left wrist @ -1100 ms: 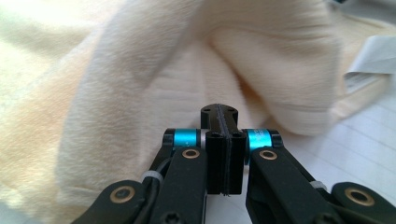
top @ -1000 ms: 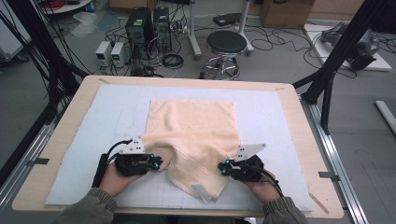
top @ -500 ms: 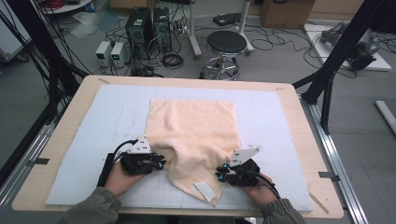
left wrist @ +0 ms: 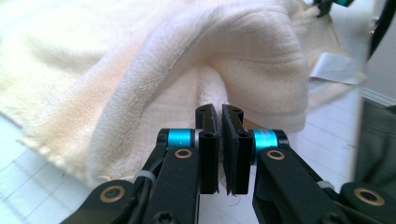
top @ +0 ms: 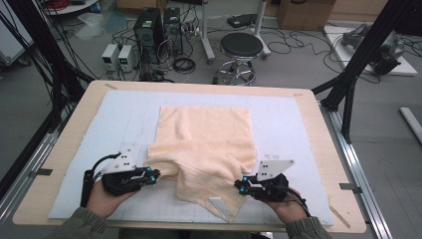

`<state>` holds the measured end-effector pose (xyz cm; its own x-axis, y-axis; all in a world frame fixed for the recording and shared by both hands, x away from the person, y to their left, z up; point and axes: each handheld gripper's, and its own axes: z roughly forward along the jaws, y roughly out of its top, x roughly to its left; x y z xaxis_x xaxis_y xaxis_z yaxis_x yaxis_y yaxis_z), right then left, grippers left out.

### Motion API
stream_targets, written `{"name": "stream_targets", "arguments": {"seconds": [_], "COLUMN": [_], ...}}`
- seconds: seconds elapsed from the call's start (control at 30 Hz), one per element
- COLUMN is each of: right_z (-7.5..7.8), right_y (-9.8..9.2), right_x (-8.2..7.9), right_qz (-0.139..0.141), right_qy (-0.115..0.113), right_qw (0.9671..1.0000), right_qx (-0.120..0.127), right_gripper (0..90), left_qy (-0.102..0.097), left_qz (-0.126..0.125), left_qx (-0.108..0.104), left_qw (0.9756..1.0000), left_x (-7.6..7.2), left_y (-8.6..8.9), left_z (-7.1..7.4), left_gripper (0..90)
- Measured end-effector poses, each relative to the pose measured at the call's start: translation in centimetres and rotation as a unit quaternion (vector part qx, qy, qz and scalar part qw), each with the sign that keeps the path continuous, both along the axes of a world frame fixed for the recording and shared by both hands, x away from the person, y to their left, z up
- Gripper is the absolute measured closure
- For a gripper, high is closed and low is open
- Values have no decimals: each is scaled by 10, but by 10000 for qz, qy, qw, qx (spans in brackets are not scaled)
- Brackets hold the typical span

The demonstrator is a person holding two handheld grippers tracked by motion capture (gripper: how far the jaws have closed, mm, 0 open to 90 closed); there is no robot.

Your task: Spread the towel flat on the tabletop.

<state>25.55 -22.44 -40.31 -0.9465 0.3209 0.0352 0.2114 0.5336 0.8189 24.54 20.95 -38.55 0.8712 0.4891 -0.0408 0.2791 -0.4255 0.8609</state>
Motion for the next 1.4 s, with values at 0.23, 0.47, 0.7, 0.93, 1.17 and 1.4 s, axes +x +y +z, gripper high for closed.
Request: {"name": "stream_targets", "arguments": {"seconds": [0.23,0.47,0.7,0.93,1.17,1.4], "right_z": [26,42,37,3,-26,-33], "right_y": [-9,-10,-8,0,12,12], "right_x": [-34,-65,-39,8,32,31], "right_qz": [191,584,235,33,120,350], "right_qy": [-204,-154,-259,-120,108,380], "right_qw": [9993,9972,9988,9999,9970,9957], "right_qx": [252,441,351,-80,-762,-770], "right_gripper": [855,755,633,575,547,830], "left_qy": [-160,-99,-75,-79,361,700], "left_qz": [-173,-526,-471,-402,-367,-585], "left_qx": [-78,-163,-394,-128,269,595], "left_qw": [9997,9984,9981,9991,9983,9941], "left_x": [-47,-78,-53,-7,32,32], "left_y": [18,26,16,-4,-18,-17], "left_z": [18,21,16,-6,-33,-47], "left_gripper": [851,785,603,519,439,790]}}
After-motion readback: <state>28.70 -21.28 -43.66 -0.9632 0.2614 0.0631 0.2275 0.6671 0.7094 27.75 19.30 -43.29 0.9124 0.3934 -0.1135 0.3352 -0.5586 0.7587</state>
